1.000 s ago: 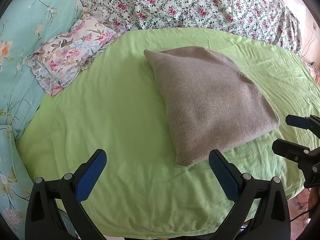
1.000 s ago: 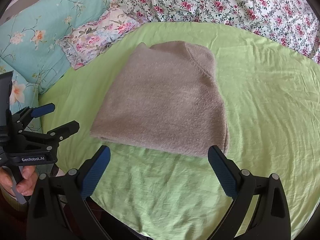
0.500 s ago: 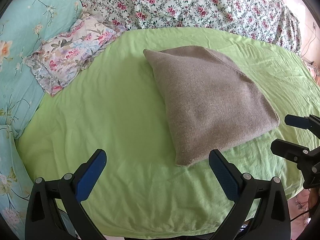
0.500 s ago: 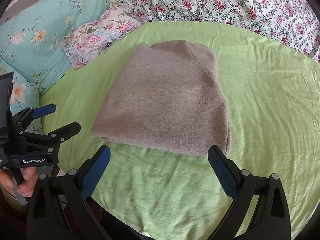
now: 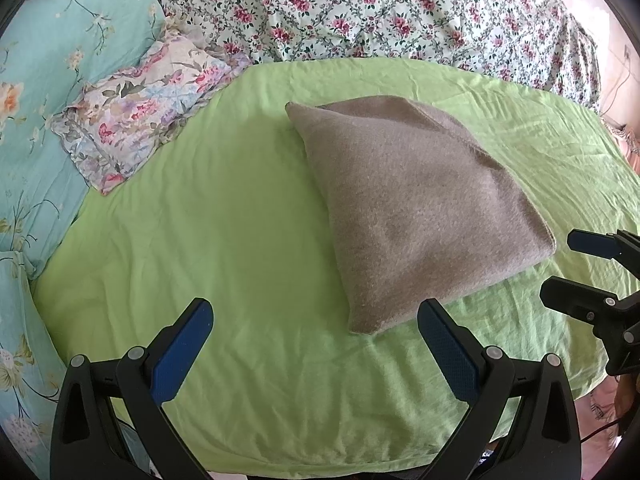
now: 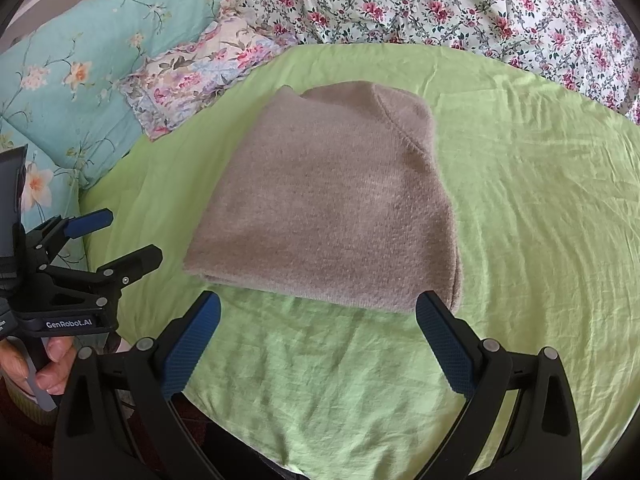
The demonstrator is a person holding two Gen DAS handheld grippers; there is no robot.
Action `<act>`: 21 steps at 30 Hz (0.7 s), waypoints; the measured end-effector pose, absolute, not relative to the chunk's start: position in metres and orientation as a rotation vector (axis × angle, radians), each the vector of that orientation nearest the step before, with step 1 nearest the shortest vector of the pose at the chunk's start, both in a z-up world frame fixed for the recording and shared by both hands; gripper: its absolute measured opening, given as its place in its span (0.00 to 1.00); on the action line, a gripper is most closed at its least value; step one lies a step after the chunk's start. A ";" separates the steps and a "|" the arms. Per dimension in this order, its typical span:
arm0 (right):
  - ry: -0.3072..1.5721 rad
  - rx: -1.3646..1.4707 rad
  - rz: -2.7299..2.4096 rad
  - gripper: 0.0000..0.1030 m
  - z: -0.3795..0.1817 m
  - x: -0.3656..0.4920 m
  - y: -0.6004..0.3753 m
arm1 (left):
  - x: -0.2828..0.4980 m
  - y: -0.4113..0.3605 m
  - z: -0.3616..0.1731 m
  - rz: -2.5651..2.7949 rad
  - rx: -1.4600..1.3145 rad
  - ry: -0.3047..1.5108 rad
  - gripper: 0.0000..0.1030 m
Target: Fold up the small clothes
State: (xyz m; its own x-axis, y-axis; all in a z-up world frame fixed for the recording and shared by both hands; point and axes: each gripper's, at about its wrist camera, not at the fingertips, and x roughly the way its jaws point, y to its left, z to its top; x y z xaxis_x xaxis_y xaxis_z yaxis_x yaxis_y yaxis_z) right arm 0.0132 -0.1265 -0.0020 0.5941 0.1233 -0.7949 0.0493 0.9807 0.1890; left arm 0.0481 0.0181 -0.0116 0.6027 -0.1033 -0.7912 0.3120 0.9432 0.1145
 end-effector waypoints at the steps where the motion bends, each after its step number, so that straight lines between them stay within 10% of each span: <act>1: 0.934 0.200 0.044 0.95 -0.001 0.013 -0.126 | 0.048 0.019 -0.011 -0.244 0.252 0.893 0.99; 21: 0.910 0.208 0.047 0.95 0.008 0.010 -0.128 | 0.047 0.023 -0.003 -0.260 0.249 0.876 0.99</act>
